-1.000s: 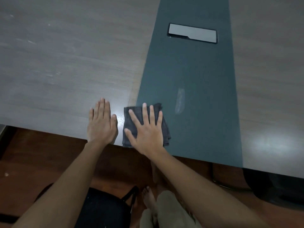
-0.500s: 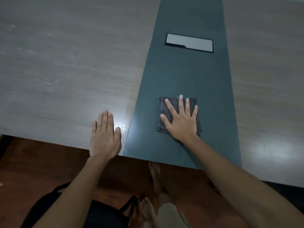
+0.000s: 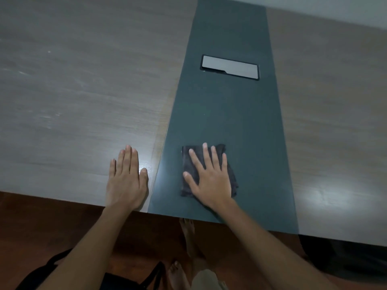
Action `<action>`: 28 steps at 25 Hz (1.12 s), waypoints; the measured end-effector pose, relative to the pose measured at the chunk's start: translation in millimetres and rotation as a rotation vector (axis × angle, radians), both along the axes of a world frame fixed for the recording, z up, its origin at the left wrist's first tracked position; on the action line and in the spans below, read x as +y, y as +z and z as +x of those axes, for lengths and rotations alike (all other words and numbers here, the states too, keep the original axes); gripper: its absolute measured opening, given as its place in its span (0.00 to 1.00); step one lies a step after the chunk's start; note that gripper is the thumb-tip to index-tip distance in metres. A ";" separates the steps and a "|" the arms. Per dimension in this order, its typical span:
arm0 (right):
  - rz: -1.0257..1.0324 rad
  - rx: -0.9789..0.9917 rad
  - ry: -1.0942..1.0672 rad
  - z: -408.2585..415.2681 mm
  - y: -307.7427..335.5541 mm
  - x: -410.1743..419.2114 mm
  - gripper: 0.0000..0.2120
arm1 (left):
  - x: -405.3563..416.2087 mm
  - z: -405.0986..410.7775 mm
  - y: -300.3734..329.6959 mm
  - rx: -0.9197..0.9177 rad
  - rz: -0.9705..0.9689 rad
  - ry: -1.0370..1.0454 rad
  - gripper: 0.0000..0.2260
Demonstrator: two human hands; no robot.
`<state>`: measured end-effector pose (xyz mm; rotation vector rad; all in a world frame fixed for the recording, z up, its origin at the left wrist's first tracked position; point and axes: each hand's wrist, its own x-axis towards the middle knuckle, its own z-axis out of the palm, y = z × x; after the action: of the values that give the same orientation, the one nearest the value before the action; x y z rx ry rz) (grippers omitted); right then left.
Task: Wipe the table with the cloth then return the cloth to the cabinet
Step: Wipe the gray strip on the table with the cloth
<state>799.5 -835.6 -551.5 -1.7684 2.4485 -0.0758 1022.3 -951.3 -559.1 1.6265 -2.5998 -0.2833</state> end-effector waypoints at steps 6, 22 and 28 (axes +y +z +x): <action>-0.085 0.011 0.107 -38.2 -3.0 60.8 0.32 | -38.2 -33.1 2.7 0.003 0.007 -0.045 0.30; 0.061 0.016 -0.158 -73.9 0.0 -166.4 0.32 | -143.8 -111.0 1.5 0.014 -0.014 -0.087 0.29; -0.033 -0.029 0.071 -33.3 0.1 -61.0 0.31 | -147.5 -113.7 5.0 -0.014 -0.015 -0.102 0.29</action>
<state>766.2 -896.5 -551.4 -1.8522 2.3758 -0.1357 908.6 -1098.8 -554.1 1.4986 -2.6933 -0.2578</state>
